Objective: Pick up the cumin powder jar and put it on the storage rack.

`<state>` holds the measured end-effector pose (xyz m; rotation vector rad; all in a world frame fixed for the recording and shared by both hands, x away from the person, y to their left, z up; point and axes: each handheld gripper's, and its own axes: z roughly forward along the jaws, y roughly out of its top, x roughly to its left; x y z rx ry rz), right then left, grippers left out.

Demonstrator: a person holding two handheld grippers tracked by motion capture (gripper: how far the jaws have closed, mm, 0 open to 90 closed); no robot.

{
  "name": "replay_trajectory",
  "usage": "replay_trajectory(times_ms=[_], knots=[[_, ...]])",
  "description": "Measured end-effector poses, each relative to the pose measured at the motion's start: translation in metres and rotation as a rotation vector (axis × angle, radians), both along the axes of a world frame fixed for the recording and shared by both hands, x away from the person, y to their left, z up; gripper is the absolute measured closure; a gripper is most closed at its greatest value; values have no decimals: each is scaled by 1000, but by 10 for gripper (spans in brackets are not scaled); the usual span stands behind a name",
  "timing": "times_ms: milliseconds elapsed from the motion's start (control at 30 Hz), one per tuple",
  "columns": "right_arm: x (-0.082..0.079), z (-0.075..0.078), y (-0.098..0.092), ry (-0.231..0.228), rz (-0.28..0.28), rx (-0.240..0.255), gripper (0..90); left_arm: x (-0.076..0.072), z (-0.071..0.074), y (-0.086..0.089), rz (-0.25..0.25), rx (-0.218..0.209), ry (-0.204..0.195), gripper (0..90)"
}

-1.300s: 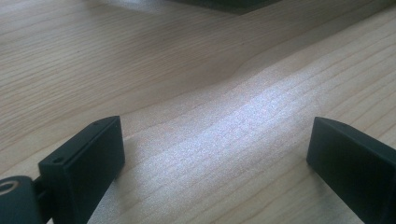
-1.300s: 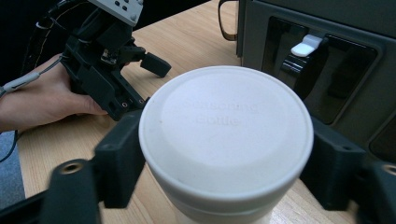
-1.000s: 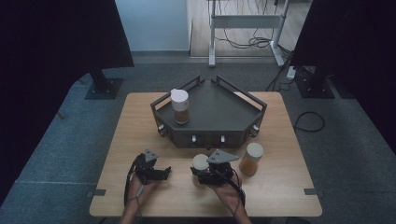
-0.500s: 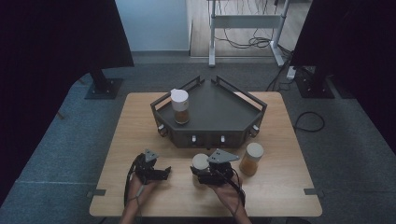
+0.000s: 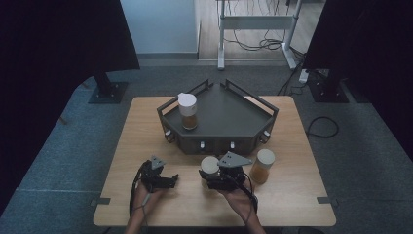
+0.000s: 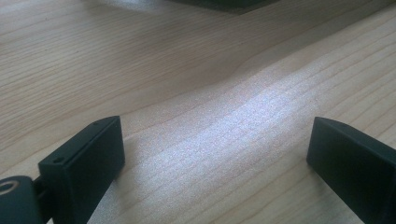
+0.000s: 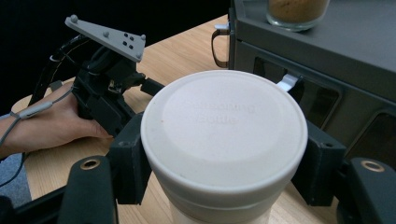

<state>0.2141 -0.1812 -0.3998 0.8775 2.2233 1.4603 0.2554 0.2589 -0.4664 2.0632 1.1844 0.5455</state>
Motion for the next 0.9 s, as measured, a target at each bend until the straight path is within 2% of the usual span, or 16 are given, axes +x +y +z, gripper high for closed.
replay_trajectory(times_ms=[533,900], knots=[[1,13,-2,-15,-1,-2,323,0,0,0,0,0,0,41],[5,28,-5,-34,9,12,323,0,0,0,-5,1,1,39]])
